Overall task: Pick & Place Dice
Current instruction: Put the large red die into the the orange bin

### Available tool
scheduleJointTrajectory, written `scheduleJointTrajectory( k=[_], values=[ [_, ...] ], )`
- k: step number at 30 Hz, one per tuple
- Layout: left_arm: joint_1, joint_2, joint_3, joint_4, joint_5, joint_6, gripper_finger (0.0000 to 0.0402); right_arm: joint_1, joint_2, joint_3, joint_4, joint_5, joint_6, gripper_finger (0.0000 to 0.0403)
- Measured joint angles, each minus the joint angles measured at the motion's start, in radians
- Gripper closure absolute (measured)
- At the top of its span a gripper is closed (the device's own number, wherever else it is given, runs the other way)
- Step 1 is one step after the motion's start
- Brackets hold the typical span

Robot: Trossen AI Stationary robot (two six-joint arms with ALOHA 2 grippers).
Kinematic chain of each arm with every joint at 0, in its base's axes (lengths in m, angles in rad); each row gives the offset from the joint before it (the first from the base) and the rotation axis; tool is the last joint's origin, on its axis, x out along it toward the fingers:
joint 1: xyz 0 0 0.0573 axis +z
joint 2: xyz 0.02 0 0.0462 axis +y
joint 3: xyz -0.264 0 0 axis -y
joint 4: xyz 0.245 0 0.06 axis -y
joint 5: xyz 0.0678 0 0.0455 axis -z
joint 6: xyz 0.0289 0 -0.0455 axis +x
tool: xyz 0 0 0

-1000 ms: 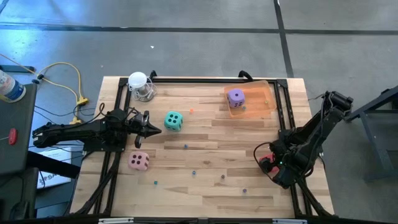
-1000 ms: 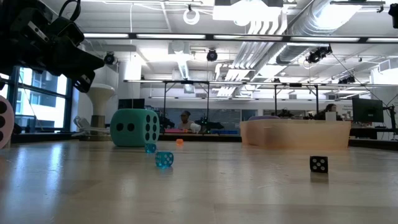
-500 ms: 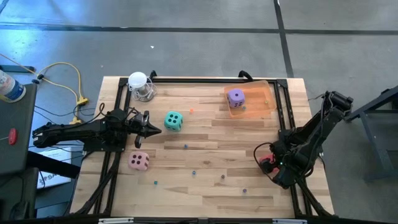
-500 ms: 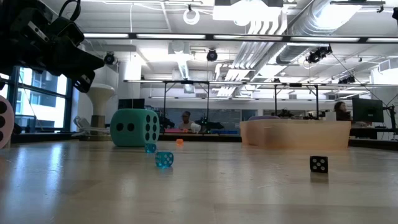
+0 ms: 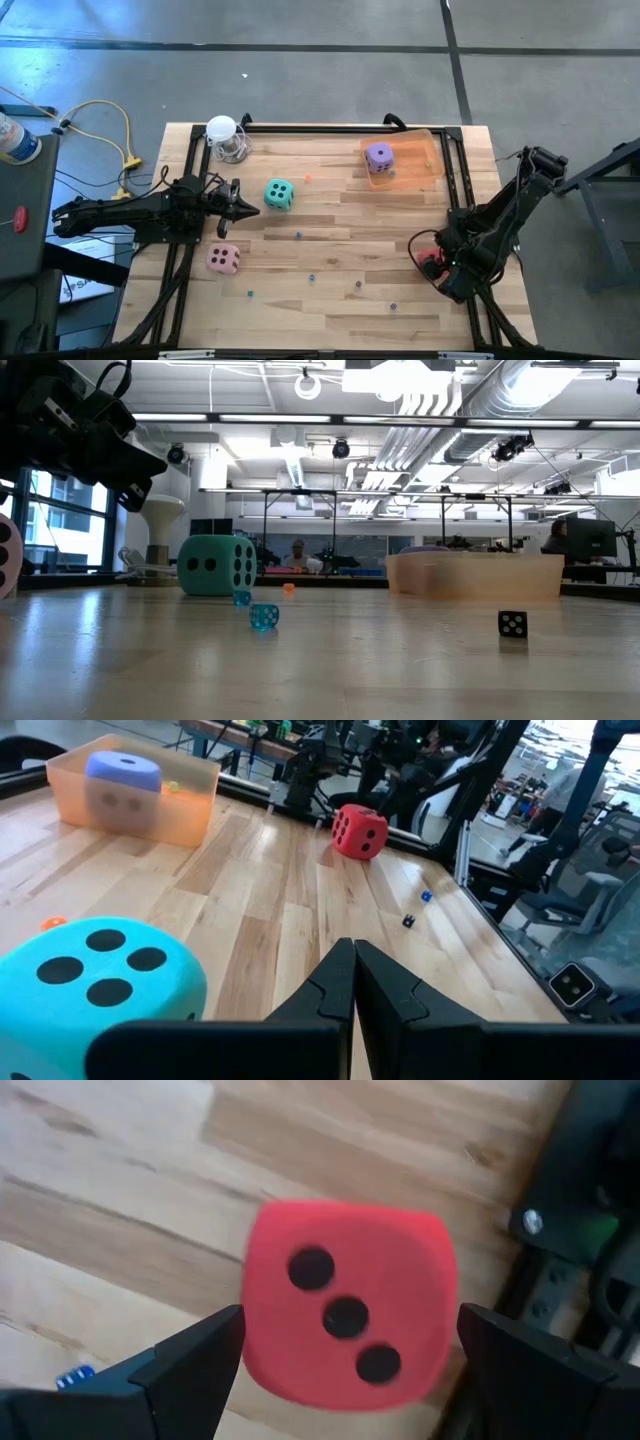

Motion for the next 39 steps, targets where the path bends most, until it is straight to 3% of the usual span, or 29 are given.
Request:
scheduleJointTrajectory(
  k=[39],
  values=[
    [0.0, 0.0, 0.0, 0.0, 0.0, 0.001, 0.0399, 0.0, 0.052, 0.001, 0.011, 0.029, -0.036, 0.0045]
  ],
)
